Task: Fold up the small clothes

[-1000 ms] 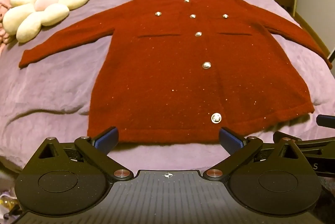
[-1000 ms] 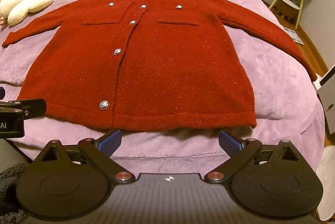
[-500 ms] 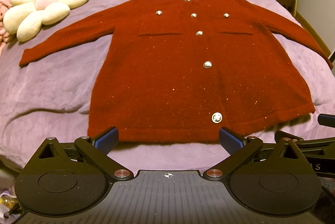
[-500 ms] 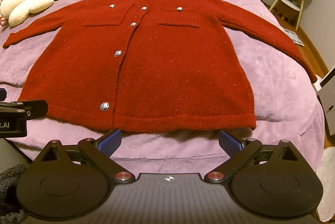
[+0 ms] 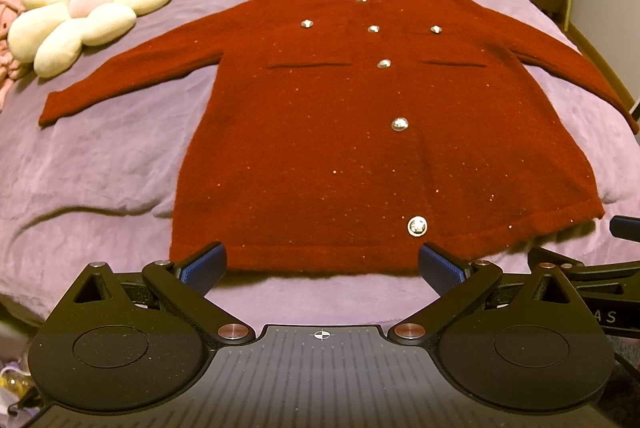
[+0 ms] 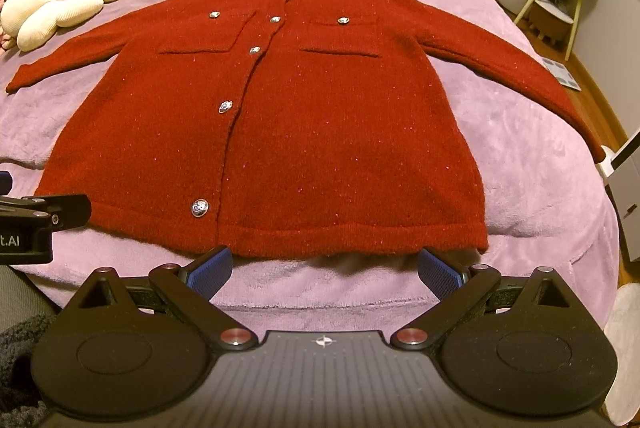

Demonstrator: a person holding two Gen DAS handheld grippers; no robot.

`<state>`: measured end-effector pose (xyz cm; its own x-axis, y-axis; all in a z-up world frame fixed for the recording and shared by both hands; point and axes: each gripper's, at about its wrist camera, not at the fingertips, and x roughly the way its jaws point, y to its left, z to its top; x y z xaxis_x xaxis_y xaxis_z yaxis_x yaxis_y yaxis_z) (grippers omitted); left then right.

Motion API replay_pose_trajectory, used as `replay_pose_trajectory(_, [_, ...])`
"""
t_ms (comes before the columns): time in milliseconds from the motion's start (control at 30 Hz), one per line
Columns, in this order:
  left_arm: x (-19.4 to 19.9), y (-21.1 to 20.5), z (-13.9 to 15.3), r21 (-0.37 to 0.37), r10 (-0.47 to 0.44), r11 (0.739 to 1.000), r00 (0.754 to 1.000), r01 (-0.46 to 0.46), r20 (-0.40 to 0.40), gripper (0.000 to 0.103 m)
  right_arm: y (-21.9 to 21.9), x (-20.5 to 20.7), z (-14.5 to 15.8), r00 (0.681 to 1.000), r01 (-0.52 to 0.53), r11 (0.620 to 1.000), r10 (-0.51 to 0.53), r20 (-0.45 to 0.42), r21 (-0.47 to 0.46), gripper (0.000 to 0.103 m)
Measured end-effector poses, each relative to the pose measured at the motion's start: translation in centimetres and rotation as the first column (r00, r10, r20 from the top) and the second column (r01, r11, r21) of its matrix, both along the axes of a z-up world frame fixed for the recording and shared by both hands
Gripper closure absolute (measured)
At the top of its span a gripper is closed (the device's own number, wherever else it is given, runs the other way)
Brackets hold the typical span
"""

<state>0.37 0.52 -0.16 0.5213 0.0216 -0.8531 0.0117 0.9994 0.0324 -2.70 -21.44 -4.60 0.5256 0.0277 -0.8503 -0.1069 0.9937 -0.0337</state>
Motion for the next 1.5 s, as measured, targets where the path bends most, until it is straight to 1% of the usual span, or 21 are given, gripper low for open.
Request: replay_pose_trajectory(1500, [0.73,0.17,-0.39,-0.004,0.009,1.0,1.0,-0.009,-0.023,0.0,-0.04,0.38,-0.05,1.0,-0.005,1.0,0.005,0.009,0.002,0.004])
